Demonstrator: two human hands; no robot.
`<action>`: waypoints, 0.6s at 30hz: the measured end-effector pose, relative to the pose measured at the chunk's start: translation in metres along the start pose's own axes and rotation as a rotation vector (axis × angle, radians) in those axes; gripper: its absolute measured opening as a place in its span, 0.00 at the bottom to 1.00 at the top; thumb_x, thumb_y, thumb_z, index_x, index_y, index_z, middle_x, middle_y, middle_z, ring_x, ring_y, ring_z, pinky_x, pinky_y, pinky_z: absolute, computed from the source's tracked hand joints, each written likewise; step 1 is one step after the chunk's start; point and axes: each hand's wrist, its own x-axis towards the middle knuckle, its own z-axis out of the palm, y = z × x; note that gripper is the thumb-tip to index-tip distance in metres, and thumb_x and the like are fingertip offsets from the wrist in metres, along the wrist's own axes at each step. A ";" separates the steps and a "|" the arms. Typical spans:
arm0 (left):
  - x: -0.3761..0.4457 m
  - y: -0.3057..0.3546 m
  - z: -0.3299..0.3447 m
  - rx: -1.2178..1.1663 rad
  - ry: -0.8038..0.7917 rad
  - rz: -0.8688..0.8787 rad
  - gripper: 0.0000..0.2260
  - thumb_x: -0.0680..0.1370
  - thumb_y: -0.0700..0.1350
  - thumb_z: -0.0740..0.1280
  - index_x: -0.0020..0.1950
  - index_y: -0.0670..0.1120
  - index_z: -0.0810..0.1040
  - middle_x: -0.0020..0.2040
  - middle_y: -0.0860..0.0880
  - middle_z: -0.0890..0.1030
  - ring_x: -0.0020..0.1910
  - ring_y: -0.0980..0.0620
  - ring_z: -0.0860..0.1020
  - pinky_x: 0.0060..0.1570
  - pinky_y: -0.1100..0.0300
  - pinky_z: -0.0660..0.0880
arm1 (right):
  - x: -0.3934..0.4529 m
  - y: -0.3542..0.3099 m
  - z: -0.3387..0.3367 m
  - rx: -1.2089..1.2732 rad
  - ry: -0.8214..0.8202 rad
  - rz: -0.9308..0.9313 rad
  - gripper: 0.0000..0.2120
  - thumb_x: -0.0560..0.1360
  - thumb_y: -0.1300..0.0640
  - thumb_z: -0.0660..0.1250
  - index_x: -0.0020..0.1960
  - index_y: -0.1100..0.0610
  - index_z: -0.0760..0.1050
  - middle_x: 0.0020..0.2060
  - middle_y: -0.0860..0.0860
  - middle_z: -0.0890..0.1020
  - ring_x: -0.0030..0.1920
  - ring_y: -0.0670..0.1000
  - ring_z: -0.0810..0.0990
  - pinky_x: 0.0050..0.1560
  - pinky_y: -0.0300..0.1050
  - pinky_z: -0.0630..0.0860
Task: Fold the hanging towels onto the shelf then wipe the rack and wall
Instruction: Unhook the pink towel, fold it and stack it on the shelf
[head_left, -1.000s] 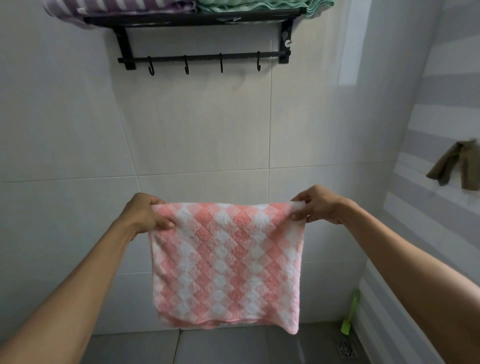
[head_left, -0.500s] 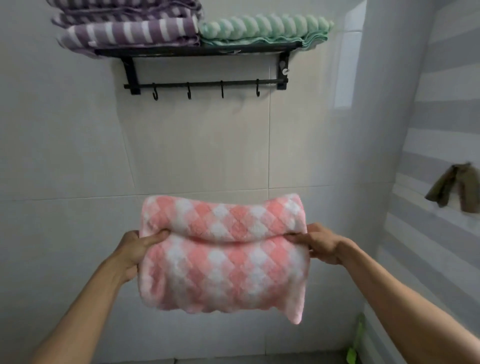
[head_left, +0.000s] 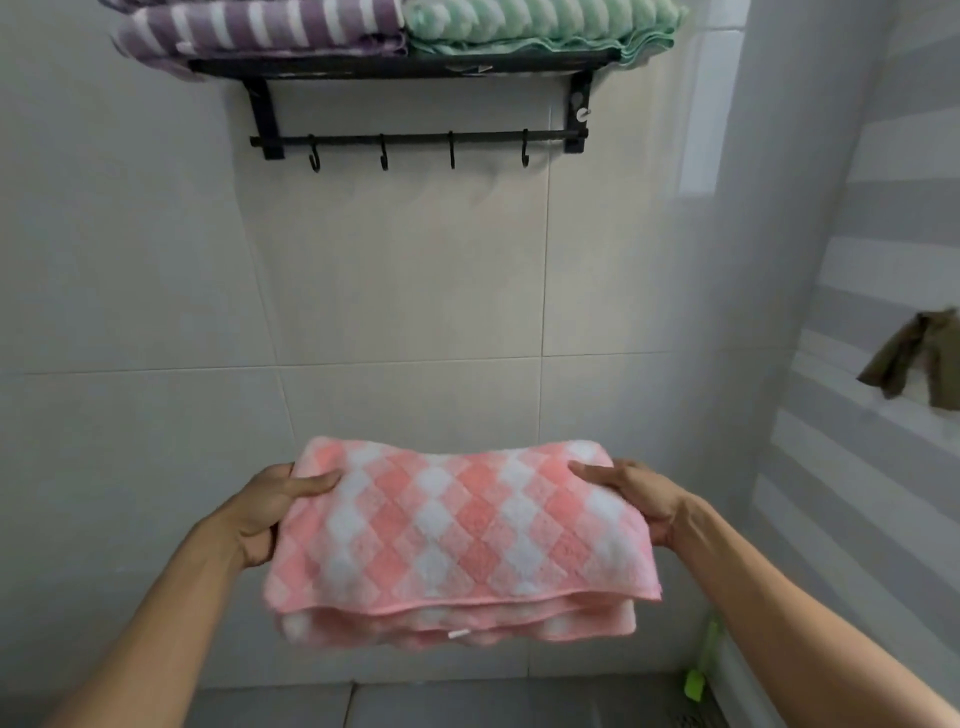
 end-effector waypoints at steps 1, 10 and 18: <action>-0.002 -0.003 0.000 -0.016 0.019 0.005 0.29 0.64 0.47 0.81 0.60 0.36 0.79 0.57 0.33 0.82 0.45 0.38 0.85 0.41 0.43 0.82 | 0.000 0.003 0.001 0.039 -0.005 0.017 0.26 0.75 0.53 0.73 0.67 0.69 0.76 0.59 0.67 0.81 0.54 0.64 0.83 0.62 0.66 0.77; -0.014 0.033 -0.001 0.107 0.076 0.249 0.46 0.51 0.44 0.87 0.66 0.40 0.75 0.58 0.35 0.82 0.49 0.40 0.84 0.45 0.40 0.82 | 0.001 -0.045 0.019 -0.183 0.171 -0.218 0.16 0.75 0.71 0.68 0.63 0.71 0.75 0.52 0.65 0.84 0.46 0.60 0.86 0.51 0.59 0.83; -0.038 0.143 0.005 -0.037 0.206 0.814 0.04 0.78 0.44 0.69 0.50 0.45 0.81 0.39 0.50 0.83 0.39 0.52 0.81 0.43 0.56 0.81 | -0.009 -0.146 0.025 -0.320 0.350 -0.805 0.13 0.72 0.56 0.77 0.56 0.54 0.82 0.50 0.54 0.86 0.50 0.48 0.85 0.50 0.49 0.82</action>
